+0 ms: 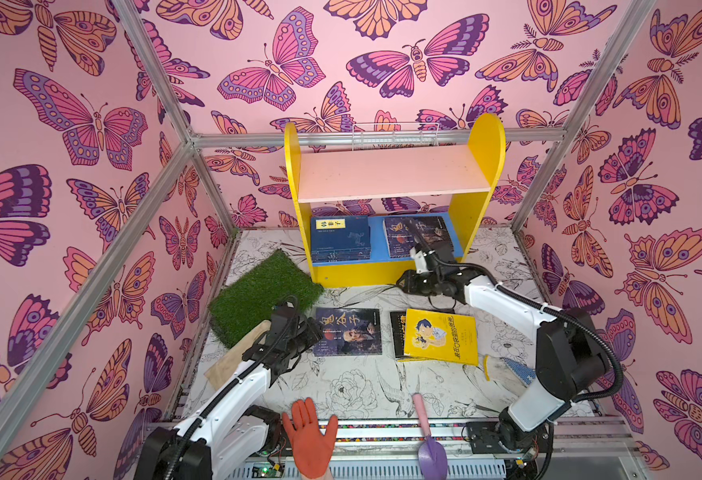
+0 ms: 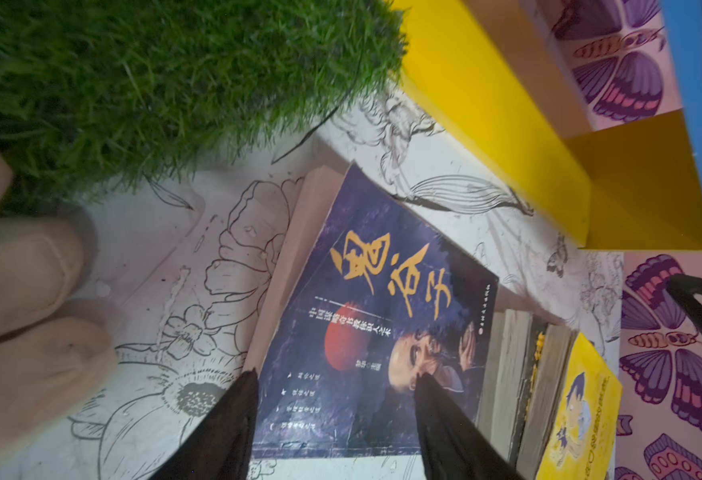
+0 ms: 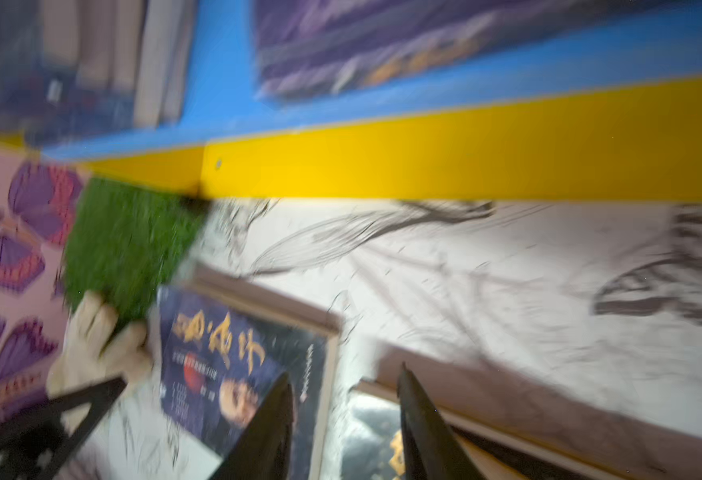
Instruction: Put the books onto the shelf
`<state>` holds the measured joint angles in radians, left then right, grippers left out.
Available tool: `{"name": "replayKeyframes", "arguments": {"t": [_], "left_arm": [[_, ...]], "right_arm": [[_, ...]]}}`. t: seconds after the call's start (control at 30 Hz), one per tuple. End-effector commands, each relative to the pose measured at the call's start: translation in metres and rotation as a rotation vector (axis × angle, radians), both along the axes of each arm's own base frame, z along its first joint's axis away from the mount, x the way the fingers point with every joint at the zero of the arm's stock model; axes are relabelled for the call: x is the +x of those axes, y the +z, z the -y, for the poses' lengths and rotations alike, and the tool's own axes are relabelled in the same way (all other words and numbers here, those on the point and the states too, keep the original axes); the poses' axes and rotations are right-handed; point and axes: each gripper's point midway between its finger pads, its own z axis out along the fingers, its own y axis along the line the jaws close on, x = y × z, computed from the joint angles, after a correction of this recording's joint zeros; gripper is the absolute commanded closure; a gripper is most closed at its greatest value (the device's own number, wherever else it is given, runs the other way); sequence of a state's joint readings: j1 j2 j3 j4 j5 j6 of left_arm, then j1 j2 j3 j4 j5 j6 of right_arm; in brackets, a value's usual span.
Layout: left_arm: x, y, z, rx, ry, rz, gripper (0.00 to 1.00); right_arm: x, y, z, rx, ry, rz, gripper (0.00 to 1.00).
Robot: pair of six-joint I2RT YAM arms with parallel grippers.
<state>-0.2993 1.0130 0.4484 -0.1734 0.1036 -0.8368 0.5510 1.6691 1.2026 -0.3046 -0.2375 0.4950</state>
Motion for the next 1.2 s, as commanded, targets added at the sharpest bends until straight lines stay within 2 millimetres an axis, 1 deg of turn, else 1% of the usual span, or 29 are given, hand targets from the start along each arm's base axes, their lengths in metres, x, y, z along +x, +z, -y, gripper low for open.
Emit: {"name": "replayKeyframes", "arguments": {"t": [0.0,0.07,0.17,0.27,0.43,0.53,0.67,0.7,0.77,0.87,0.93,1.03,1.1,1.17], "left_arm": [[-0.003,-0.006,0.003,0.033,-0.056,-0.055,0.38],[-0.002,-0.014,0.003,0.048,-0.071,-0.083,0.38],[-0.004,-0.028,0.003,0.072,-0.083,-0.133,0.39],[-0.005,-0.039,0.001,0.095,-0.089,-0.173,0.39],[-0.008,-0.051,-0.004,0.128,-0.073,-0.209,0.4],[-0.014,-0.067,-0.007,0.144,-0.073,-0.261,0.41],[-0.017,-0.075,-0.007,0.15,-0.074,-0.285,0.43],[-0.017,-0.076,-0.006,0.148,-0.077,-0.284,0.43],[-0.016,-0.076,-0.004,0.142,-0.086,-0.284,0.52],[-0.014,-0.077,-0.001,0.134,-0.101,-0.282,0.68],[-0.012,-0.076,0.0,0.129,-0.107,-0.279,0.81],[-0.009,-0.07,0.003,0.118,-0.111,-0.259,0.96],[-0.007,-0.065,0.004,0.109,-0.11,-0.238,1.0],[-0.004,-0.057,0.005,0.098,-0.103,-0.208,1.0]], "right_arm": [[-0.062,-0.026,-0.03,-0.066,0.25,-0.099,0.53],[-0.083,-0.043,-0.042,-0.065,0.3,-0.177,0.5],[-0.095,-0.067,-0.045,-0.064,0.289,-0.289,0.48],[-0.098,-0.082,-0.043,-0.086,0.274,-0.34,0.47],[-0.103,-0.099,-0.045,-0.11,0.294,-0.416,0.46],[-0.107,-0.111,-0.048,-0.112,0.311,-0.466,0.46],[-0.104,-0.12,-0.054,-0.11,0.32,-0.494,0.46],[-0.103,-0.118,-0.057,-0.098,0.326,-0.489,0.46],[-0.098,-0.109,-0.065,-0.057,0.34,-0.459,0.48],[-0.092,-0.085,-0.081,0.038,0.372,-0.406,0.5],[-0.089,-0.066,-0.091,0.104,0.391,-0.368,0.52],[-0.089,-0.045,-0.101,0.183,0.418,-0.339,0.54],[-0.088,-0.035,-0.102,0.2,0.421,-0.318,0.56],[-0.086,-0.027,-0.103,0.215,0.419,-0.294,0.6]]}}
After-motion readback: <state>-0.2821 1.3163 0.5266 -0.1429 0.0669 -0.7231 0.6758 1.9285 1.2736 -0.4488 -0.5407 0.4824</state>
